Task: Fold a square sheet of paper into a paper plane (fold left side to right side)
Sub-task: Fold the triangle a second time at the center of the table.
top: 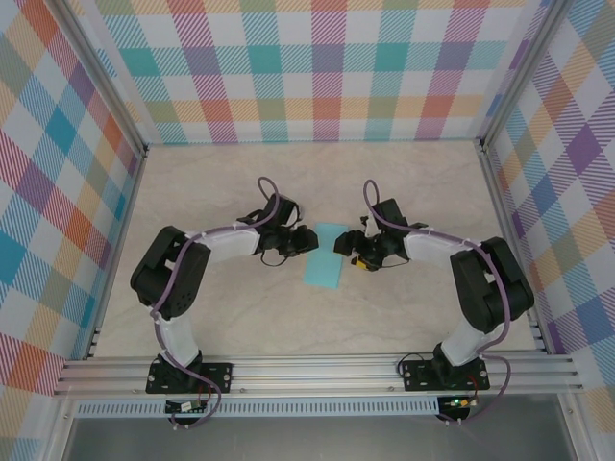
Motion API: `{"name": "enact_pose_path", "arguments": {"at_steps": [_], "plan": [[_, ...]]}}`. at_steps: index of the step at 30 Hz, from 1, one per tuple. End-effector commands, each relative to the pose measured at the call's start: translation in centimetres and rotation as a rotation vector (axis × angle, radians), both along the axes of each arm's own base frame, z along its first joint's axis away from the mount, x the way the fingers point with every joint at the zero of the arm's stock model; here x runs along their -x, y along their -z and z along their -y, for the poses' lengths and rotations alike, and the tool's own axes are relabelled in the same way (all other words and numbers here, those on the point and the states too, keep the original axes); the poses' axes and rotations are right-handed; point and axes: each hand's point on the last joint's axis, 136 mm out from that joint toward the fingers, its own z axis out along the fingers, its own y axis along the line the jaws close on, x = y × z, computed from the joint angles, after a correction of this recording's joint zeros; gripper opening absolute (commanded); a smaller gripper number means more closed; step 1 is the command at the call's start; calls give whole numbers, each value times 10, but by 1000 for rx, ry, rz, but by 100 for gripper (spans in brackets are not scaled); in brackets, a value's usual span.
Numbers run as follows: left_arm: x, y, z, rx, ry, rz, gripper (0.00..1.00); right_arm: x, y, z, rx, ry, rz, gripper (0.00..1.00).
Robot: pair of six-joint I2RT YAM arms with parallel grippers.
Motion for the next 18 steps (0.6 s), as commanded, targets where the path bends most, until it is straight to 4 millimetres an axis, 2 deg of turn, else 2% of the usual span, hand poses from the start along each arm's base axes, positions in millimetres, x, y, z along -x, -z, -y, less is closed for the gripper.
{"name": "enact_pose_path", "arguments": {"at_steps": [1,8,15,18], "plan": [[2,-26,-15,-14,-4,96,32,-16,-11,-14,-61,3,19,67],[23,-40,-35,-79,5,194,47,-26,2,-21,-67,9,-18,60],[53,-54,-35,-180,114,353,56,-30,2,-32,-106,-4,-42,47],[71,-58,-30,-203,186,429,60,-29,-2,-31,-104,0,-45,44]]}}
